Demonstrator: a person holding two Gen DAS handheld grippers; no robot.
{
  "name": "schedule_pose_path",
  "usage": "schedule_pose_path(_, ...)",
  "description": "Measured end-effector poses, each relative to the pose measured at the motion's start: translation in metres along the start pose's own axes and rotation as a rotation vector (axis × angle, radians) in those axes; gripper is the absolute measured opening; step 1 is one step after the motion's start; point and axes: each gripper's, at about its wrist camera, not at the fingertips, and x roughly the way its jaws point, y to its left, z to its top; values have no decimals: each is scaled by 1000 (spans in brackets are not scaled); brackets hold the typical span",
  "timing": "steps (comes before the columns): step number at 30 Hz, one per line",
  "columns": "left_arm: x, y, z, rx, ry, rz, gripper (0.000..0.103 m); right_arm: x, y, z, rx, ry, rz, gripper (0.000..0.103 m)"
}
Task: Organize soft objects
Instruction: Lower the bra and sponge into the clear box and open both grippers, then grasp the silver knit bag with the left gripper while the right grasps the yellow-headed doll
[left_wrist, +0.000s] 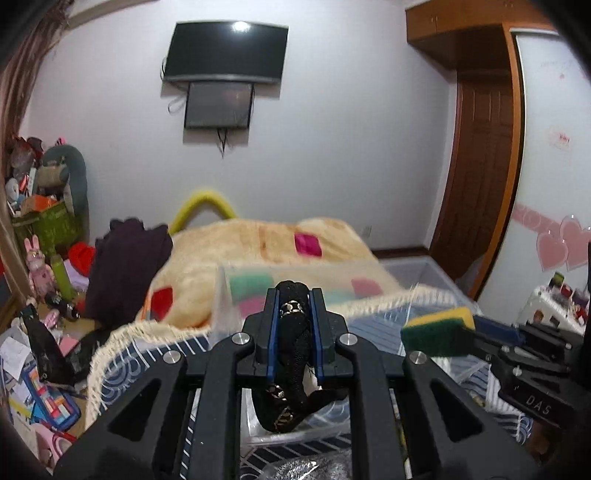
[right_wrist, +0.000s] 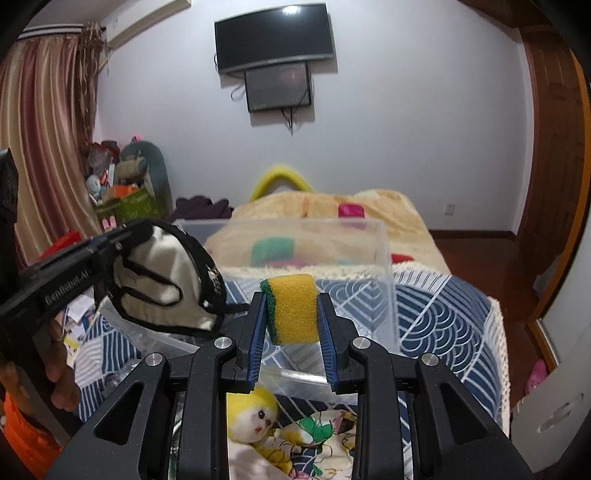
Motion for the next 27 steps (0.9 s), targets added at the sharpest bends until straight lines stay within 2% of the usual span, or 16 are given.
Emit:
schedule_pose_path(5, 15, 2, -13, -11, 71, -8, 17, 13, -4, -7, 0, 58, -4, 29)
schedule_pose_path(6, 16, 2, -14, -14, 85, -3, 25, 14, -5, -9, -1, 67, -11, 33)
schedule_pose_path(7, 17, 3, -15, -16, 97, -2, 29, 14, -4, -9, -3, 75, -15, 37)
schedule_pose_path(9, 15, 4, -17, -22, 90, 1, 41, 12, -6, -9, -9, 75, -14, 58)
schedule_pose_path(10, 14, 4, -16, -25, 86, 0, 44, 11, -6, -9, -11, 70, -16, 61)
schedule_pose_path(12, 9, 6, -15, -26, 78, -10, 54, 4, -7, -9, -15, 45, -25, 62)
schedule_pose_path(16, -7, 4, -12, -8, 62, -30, 64, -9, -9, -6, -23, 14, -39, 64)
schedule_pose_path(18, -17, 3, -10, -6, 46, -40, 78, -17, -9, -3, -20, -7, -39, 73)
schedule_pose_path(21, -32, 4, -9, -29, 31, -64, 90, -29, -7, 0, -21, -45, -38, 74)
schedule_pose_path(27, -48, 5, -20, -14, 35, -35, 100, -47, -2, -1, -37, -75, -9, 74)
